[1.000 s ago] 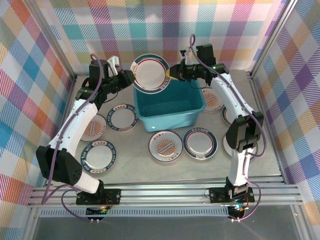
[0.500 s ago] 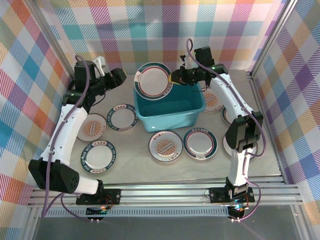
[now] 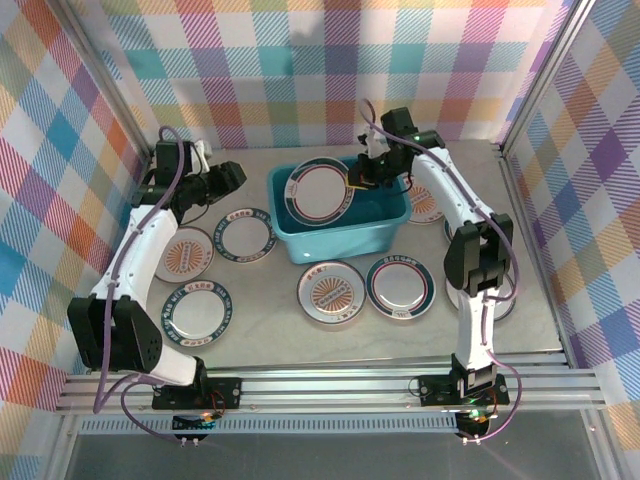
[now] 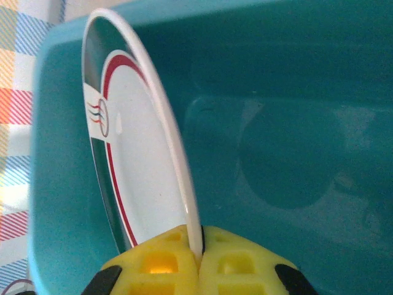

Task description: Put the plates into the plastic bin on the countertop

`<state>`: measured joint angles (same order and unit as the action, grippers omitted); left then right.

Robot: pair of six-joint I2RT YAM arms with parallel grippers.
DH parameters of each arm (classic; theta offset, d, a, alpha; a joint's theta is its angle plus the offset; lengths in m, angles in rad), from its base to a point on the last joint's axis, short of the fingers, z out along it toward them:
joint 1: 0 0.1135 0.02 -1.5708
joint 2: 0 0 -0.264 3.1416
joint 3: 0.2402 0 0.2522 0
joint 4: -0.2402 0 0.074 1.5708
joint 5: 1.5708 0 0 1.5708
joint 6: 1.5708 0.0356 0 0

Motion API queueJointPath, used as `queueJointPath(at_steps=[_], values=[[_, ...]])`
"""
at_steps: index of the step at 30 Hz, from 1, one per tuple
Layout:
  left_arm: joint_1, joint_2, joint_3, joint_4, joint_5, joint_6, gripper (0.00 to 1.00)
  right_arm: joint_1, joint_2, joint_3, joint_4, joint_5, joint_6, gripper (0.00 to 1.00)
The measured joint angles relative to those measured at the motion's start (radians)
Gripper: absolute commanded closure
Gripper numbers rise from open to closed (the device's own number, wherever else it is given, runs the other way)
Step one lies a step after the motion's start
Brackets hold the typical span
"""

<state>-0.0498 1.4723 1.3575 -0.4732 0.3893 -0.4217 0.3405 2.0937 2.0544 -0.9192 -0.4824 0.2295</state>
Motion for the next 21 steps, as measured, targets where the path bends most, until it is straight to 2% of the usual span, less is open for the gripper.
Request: queueJointPath(at_steps=[4, 9, 17, 21], values=[[0.0, 0.03, -0.002, 0.001, 0.029, -0.001, 0.56, 0.0, 0.03, 0.006, -0.018, 0.004, -0.007, 1.0], [-0.005, 0.096, -0.002, 0.006, 0.086, 0.0, 0.59, 0.013, 0.066, 0.01, -0.021, 0.004, -0.005, 1.0], [-0.065, 0.221, 0.005, 0.015, 0.169, 0.012, 0.68, 0.036, 0.105, 0.01, -0.001, 0.016, 0.024, 1.0], [-0.067, 0.237, 0.016, 0.024, 0.187, 0.023, 0.71, 0.035, 0.125, 0.01, -0.001, 0.014, 0.032, 1.0]])
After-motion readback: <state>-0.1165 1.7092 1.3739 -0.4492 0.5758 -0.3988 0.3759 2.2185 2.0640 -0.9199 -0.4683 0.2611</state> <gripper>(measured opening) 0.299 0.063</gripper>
